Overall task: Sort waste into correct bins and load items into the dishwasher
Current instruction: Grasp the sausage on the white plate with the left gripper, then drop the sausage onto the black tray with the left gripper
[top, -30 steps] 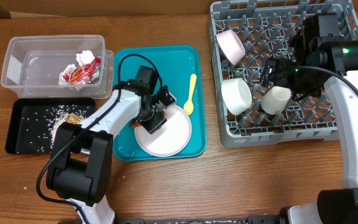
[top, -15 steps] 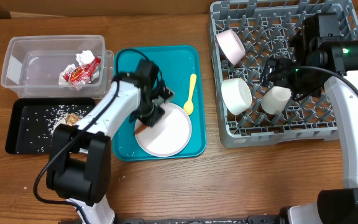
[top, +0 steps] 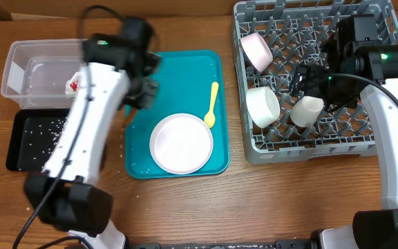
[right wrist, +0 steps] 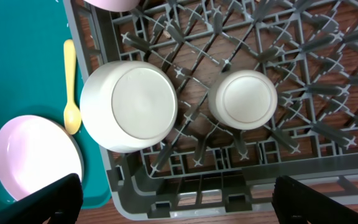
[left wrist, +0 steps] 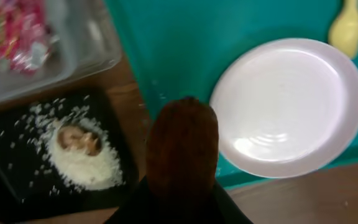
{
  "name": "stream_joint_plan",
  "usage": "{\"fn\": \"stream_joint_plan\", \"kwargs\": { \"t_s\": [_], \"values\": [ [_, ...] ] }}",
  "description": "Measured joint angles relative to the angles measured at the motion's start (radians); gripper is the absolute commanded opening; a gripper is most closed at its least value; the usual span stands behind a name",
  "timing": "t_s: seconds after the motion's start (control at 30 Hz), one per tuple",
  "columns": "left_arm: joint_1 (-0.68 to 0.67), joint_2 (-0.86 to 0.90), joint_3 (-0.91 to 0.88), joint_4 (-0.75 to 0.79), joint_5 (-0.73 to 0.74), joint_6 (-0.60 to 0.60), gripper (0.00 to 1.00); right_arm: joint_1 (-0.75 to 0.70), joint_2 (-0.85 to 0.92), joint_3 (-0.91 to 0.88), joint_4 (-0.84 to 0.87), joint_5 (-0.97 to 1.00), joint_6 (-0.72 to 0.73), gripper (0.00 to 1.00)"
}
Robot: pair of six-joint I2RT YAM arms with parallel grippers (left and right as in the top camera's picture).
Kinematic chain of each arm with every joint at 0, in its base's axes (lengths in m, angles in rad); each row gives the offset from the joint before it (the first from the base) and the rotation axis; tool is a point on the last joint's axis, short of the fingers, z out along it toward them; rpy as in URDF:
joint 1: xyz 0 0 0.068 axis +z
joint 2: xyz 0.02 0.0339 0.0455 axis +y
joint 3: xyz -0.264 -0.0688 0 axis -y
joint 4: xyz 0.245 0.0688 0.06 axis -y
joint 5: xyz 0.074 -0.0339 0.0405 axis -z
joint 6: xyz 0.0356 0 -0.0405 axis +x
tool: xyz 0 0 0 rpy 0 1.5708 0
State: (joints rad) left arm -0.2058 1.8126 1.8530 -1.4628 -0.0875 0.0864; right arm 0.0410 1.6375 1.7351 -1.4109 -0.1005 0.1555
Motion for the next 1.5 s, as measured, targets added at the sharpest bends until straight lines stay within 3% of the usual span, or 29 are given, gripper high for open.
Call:
{"fn": "stream_joint_plan", "kwargs": {
  "t_s": [0.13,0.33,0.6,0.7,0.87,1.1,1.37,1.4,1.5],
  "values": [
    [0.195,-0.045,0.000,0.010,0.001,-0.059,0.09,0.000,0.000,0.000,0.003,0.000,-0.007,1.00],
    [0.533,-0.093,-0.054,0.122,0.121,-0.101,0.08,0.000,0.000,0.000,0.011,0.000,-0.014,1.00],
    [0.808,-0.098,-0.341,0.351,0.224,-0.186,0.10,0.000,0.000,0.000,0.020,0.000,-0.019,1.00],
    [0.845,-0.098,-0.447,0.475,0.224,-0.216,0.14,0.000,0.000,0.000,0.029,0.000,-0.019,1.00],
    [0.854,-0.098,-0.603,0.685,0.209,-0.248,0.34,0.000,0.000,0.000,0.029,0.000,-0.020,1.00],
    [0.854,-0.098,-0.740,0.880,0.146,-0.271,0.38,0.000,0.000,0.000,0.019,0.000,-0.021,1.00],
    [0.854,-0.091,-0.768,0.939,0.137,-0.272,0.45,0.000,0.000,0.000,0.015,0.000,-0.021,1.00],
    [0.854,-0.091,-0.767,0.934,0.146,-0.272,0.50,0.000,0.000,0.000,0.015,0.000,-0.022,1.00],
    [0.850,-0.089,-0.694,0.836,0.255,-0.259,0.52,0.000,0.000,0.000,0.014,0.000,-0.022,1.00]
  ]
}}
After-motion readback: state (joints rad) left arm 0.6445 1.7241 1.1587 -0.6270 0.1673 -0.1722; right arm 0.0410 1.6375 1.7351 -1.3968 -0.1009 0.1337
